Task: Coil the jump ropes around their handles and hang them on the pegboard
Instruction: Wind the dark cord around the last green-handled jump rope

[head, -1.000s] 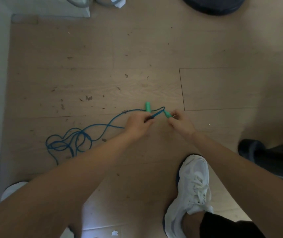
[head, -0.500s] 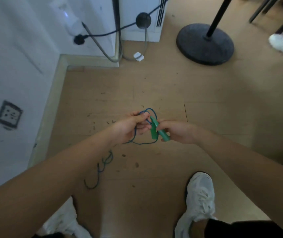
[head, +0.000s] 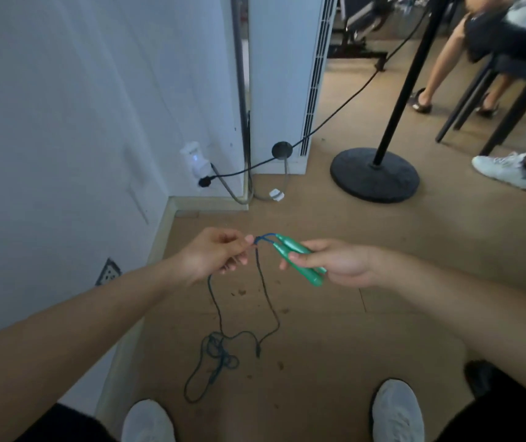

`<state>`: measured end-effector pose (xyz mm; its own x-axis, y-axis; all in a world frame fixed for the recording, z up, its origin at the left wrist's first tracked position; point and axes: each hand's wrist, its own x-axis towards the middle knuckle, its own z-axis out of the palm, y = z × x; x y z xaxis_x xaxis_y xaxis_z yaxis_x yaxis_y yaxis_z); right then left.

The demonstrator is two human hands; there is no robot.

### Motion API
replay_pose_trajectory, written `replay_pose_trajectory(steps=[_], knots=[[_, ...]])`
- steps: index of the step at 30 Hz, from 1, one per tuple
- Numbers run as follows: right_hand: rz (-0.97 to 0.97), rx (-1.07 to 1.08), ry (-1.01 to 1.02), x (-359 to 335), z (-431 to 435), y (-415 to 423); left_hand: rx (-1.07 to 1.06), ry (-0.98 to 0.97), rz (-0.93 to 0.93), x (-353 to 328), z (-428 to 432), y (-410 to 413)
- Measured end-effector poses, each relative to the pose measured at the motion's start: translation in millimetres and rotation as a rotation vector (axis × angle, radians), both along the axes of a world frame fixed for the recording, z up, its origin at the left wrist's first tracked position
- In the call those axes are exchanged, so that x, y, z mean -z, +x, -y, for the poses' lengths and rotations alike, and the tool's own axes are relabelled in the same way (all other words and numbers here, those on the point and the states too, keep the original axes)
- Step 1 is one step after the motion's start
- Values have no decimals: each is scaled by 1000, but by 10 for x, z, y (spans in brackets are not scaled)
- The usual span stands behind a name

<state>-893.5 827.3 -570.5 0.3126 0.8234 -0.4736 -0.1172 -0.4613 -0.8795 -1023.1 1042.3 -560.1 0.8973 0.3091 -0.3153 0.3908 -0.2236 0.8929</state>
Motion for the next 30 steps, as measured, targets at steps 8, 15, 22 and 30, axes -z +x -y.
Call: replay_pose_trajectory(steps=[8,15,22,30], knots=[[-3,-151,-24,-420,-84,-228,141,250,261,-133,35,-191],[42,-98,101,-394,-176,-185,163,109,302,-207,-202,-253],[58,-85,78,-416,-217,-223,35,35,360,-209,-233,-235],[-11,-85,36,-422,-248,-269,64,65,347,-294,-139,-189]])
